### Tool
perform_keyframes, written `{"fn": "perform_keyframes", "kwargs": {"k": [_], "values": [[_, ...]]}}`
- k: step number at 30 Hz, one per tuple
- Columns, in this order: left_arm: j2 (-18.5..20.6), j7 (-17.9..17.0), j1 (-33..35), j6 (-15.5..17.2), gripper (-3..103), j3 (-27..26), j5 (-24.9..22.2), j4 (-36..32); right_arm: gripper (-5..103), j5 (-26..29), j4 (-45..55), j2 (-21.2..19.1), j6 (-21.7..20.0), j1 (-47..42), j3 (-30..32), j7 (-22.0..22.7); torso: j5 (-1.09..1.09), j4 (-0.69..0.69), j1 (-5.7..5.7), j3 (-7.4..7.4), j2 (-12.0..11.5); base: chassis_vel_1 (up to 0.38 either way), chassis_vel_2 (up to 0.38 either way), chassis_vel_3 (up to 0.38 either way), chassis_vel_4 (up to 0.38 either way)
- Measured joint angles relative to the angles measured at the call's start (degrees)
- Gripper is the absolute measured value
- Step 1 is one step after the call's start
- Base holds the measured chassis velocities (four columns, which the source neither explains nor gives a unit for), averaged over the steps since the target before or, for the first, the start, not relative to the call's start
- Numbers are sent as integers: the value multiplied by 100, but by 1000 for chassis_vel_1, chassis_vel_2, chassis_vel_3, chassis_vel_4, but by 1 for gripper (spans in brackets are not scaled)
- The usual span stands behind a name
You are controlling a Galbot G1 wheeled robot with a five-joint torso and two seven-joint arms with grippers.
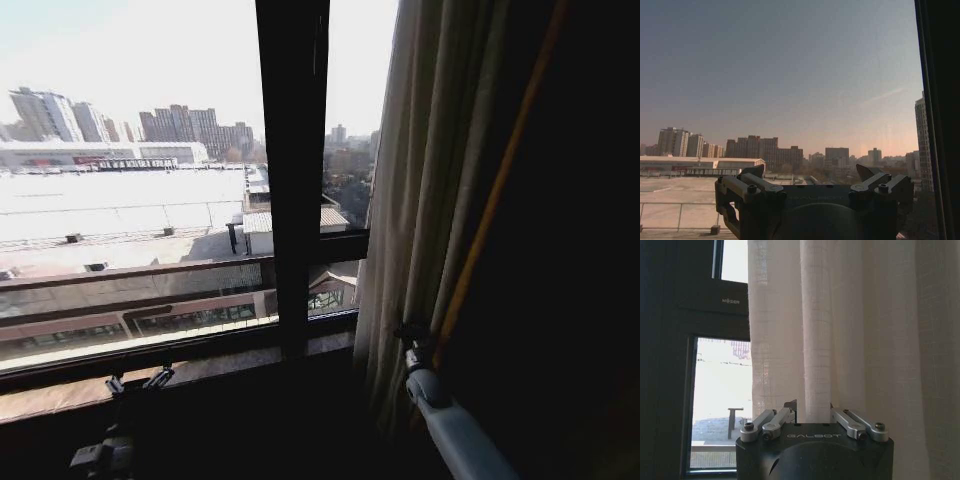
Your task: Open the curtains by pulling them apart, changing their state from closed to fully open.
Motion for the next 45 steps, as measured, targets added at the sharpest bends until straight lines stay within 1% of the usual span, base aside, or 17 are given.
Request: {"fn": "perform_keyframes", "kwargs": {"k": [2,3,4,5,6,8,12,13,16,17,18,19,21,22,38,45], "values": [[0,0,0,0,100,0,0,0,27,94,346,-51,117,-196,-24,-174,-1,1,0,0,0,0,0,0,0],[0,0,0,0,100,0,0,0,27,94,346,-51,117,-196,-24,-174,-1,1,0,0,0,0,0,0,0],[0,0,0,0,100,0,0,0,33,85,481,-79,137,-276,-26,-210,-1,1,0,-1,0,0,0,0,0],[0,0,0,0,100,0,0,0,33,77,550,-96,145,-319,-25,-231,-1,1,-1,-1,0,0,0,0,0],[0,0,0,0,100,0,0,0,44,43,791,-155,147,-491,-1,-302,0,1,0,-1,0,0,0,0,0],[0,0,0,0,100,0,0,0,44,27,881,-180,148,-563,18,-322,-1,1,0,-1,0,0,0,0,0],[0,0,0,0,100,0,0,0,65,20,1185,-256,150,-854,125,-401,0,0,-1,-1,0,0,0,0,0],[0,0,0,0,100,0,0,0,65,20,1185,-256,150,-854,125,-401,0,0,-1,-1,0,0,0,0,0],[0,0,0,0,100,0,0,0,82,65,1289,-262,158,-916,158,-402,0,1,-1,-1,0,0,0,0,0],[0,0,0,0,100,0,0,0,82,76,1302,-263,158,-919,167,-402,0,1,0,-1,0,0,0,0,0],[0,0,0,0,100,0,0,0,87,80,1305,-263,158,-920,170,-402,0,1,0,-1,0,0,0,0,0],[0,0,0,0,100,0,0,0,87,80,1305,-263,158,-920,170,-402,0,1,0,-1,0,0,0,0,0],[0,0,0,0,100,0,0,0,97,85,1305,-263,158,-920,173,-401,0,0,0,0,0,0,0,0,0],[0,0,0,0,100,0,0,0,99,85,1305,-263,158,-920,174,-401,0,1,0,0,0,0,0,0,0],[0,0,0,0,100,0,0,0,100,86,1282,-258,157,-902,176,-388,0,0,0,0,0,0,0,0,0],[0,0,0,1,100,0,0,0,100,86,1276,-256,157,-898,177,-385,1,0,0,0,0,88,93,-98,-102]]}}
